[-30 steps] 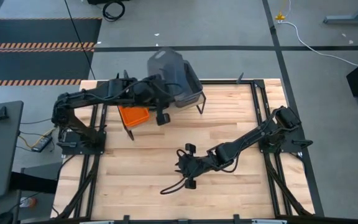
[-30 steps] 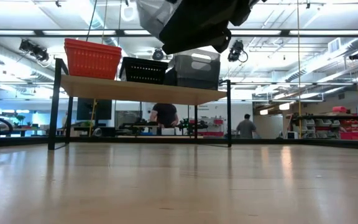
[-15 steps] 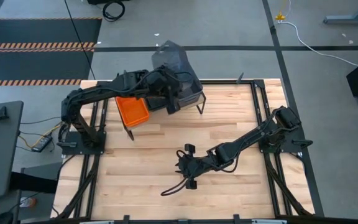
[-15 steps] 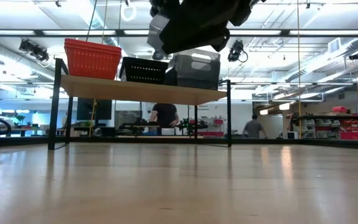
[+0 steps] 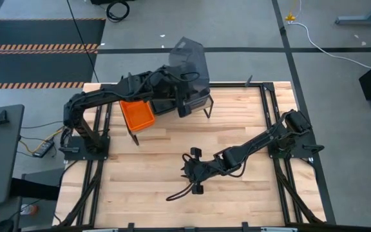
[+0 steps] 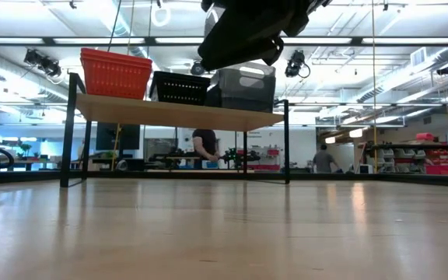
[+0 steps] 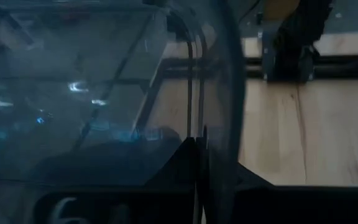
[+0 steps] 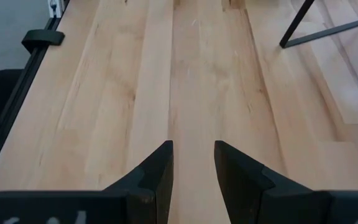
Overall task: Stack baskets on shelf by color
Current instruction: Stack the gray bin on top of the gray bin on the shelf
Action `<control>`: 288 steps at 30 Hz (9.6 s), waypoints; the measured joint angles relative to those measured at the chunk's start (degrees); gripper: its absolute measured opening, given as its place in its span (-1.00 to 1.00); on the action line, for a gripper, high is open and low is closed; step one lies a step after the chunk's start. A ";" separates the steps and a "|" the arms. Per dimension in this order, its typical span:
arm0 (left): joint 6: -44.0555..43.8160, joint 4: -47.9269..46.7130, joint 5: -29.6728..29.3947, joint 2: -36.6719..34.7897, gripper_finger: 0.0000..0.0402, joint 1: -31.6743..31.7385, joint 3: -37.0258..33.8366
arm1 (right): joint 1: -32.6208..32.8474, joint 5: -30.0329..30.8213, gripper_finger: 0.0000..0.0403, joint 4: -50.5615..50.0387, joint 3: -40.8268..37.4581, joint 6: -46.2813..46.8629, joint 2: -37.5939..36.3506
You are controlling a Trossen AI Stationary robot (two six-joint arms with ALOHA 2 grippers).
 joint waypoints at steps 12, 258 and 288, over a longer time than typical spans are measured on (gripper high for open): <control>-0.04 -2.93 0.22 2.80 -0.94 2.23 -0.02 | -0.31 0.45 -0.39 0.65 0.00 -0.15 0.00; -22.95 34.12 -31.95 -47.28 -0.42 -43.87 -66.90 | -31.63 3.60 -0.88 -68.83 55.93 -43.17 2.16; -23.42 33.99 -31.98 -47.28 -0.42 -44.81 -66.90 | -32.81 -10.16 -0.94 -66.19 55.97 -42.34 -2.12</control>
